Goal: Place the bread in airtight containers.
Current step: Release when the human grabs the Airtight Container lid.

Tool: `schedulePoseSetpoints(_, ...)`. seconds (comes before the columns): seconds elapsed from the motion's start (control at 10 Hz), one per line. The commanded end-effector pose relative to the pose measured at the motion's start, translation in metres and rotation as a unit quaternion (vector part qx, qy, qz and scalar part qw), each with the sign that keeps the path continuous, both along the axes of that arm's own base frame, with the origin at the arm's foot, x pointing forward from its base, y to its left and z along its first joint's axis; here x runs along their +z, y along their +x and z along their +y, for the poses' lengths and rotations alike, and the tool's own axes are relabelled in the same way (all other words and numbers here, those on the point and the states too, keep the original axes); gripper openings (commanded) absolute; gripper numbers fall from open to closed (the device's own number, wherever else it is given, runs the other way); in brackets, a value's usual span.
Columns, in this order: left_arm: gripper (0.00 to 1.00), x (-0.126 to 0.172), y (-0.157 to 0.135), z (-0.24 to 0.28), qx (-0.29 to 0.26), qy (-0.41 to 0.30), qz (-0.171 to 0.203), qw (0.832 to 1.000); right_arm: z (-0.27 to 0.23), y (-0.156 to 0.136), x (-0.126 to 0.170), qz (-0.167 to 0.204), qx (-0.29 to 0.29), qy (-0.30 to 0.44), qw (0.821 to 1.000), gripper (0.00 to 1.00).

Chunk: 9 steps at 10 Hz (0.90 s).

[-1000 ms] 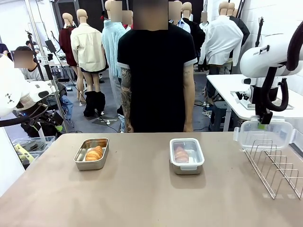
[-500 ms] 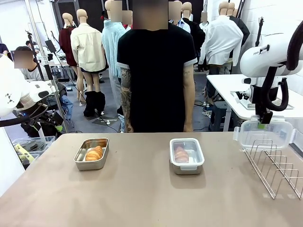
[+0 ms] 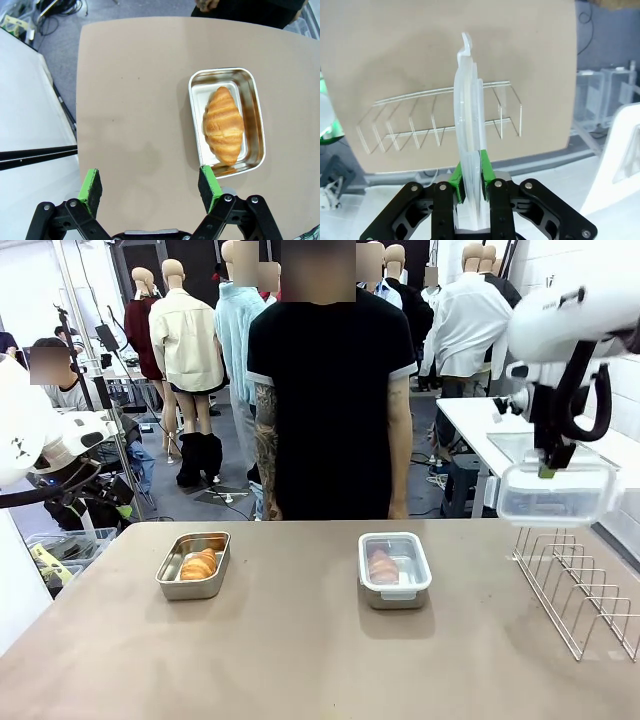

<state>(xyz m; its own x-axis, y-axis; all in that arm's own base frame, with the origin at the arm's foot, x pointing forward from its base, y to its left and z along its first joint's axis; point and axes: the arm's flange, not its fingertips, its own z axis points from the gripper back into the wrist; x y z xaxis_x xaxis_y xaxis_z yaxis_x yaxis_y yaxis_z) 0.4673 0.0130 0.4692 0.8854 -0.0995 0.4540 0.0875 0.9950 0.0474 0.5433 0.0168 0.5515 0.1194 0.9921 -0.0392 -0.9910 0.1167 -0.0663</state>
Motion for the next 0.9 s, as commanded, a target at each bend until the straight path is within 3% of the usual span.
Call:
schedulePoseSetpoints(0.0,1.0,-0.001,0.001,0.001,0.008,-0.005,-0.006,1.0,0.021,-0.019,0.033,-0.031,0.026,-0.03,0.999,0.0)
schedulePoseSetpoints(0.2,1.0,-0.001,0.001,0.001,0.008,-0.005,-0.006,1.0,0.056,-0.005,0.068,-0.09,0.025,-0.057,0.994,0.0)
schedulePoseSetpoints(0.5,1.0,-0.001,0.001,0.001,0.008,-0.005,-0.006,1.0,0.107,0.035,0.091,-0.182,0.07,-0.033,0.98,0.0)
schedulePoseSetpoints(0.8,1.0,-0.001,0.001,0.001,0.008,-0.005,-0.006,1.0,0.15,0.076,0.092,-0.193,0.14,-0.014,0.971,0.0)
